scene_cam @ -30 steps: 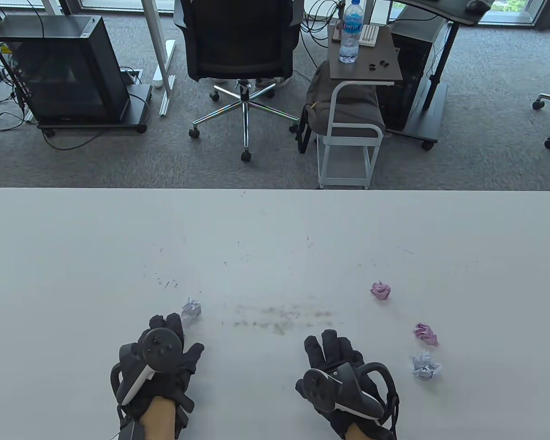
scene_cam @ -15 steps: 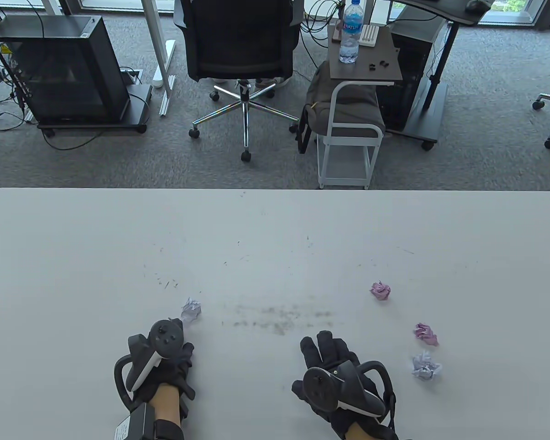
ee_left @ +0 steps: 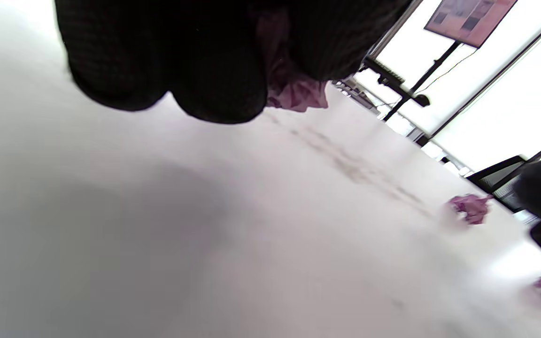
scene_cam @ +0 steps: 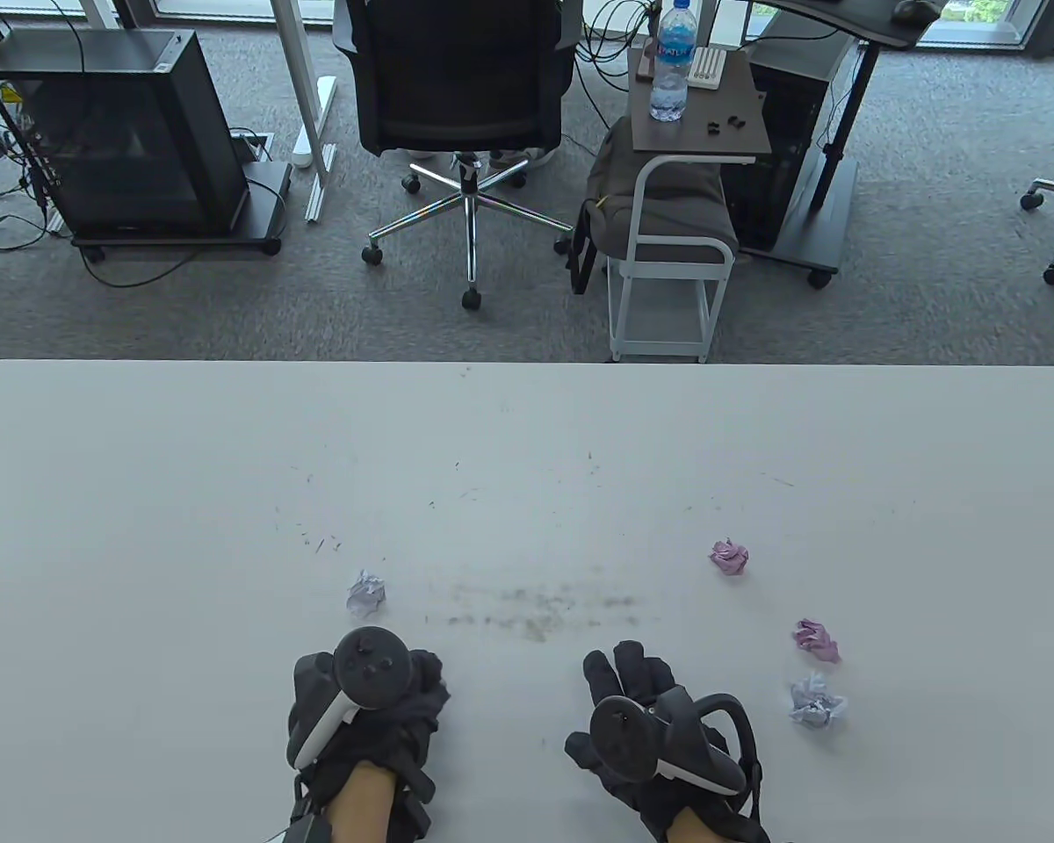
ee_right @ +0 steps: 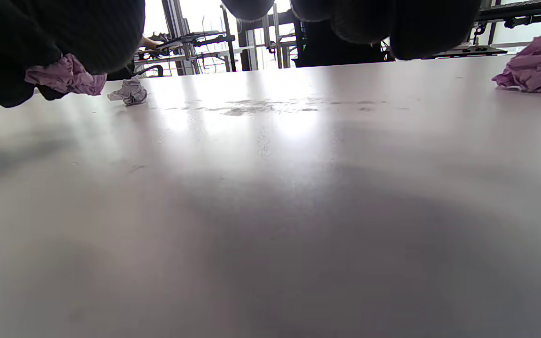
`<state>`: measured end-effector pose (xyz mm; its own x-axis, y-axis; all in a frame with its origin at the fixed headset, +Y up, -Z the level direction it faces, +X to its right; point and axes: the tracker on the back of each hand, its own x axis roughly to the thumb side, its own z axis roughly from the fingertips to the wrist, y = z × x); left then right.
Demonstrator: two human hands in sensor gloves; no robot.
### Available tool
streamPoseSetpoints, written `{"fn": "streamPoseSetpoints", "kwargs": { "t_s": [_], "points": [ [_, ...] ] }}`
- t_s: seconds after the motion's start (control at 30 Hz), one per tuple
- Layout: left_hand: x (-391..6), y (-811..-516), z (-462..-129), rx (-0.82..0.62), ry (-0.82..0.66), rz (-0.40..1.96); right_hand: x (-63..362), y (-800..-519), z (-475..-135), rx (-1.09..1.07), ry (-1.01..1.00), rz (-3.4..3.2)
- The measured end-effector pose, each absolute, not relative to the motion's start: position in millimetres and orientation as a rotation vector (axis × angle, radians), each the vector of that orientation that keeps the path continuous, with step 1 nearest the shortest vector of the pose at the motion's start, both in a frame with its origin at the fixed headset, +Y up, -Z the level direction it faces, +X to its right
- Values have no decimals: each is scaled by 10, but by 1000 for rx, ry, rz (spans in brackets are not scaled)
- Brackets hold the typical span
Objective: Flatten crumpled invoices and stack
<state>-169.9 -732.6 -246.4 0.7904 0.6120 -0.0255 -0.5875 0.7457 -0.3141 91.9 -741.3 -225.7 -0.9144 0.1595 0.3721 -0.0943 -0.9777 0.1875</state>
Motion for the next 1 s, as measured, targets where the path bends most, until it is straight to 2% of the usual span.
{"fn": "streamPoseSetpoints", "kwargs": {
  "t_s": [0.17,0.23,0.4,0.5,0.53,0.6,0.8,0.87,1.0],
  "points": [
    [-1278,-7271,-2270,-275,-282,992,933,-7347,-2252,637,236,2780],
    [-1207,-7283,-2231,-269,-317,1060,932,-7298,-2238,666,226,2719],
    [-1183,-7250,-2183,-240,-412,1134,955,-7125,-2197,706,155,2582],
    [-1236,-7182,-2167,-141,-415,1094,954,-7085,-2163,721,177,2271],
    [-1256,-7153,-2149,-69,-397,1076,939,-7097,-2151,706,196,2136],
    [-1255,-7120,-2131,-40,-427,1075,927,-7117,-2133,640,177,1987],
    [-1240,-7186,-2121,-164,-427,1240,998,-6990,-2099,653,-92,2005],
    [-1215,-7221,-2136,-240,-442,1345,1027,-6973,-2095,630,-103,1961],
    [-1203,-7294,-2157,-331,-449,1404,1083,-6967,-2101,618,-90,1933]
  ]
}}
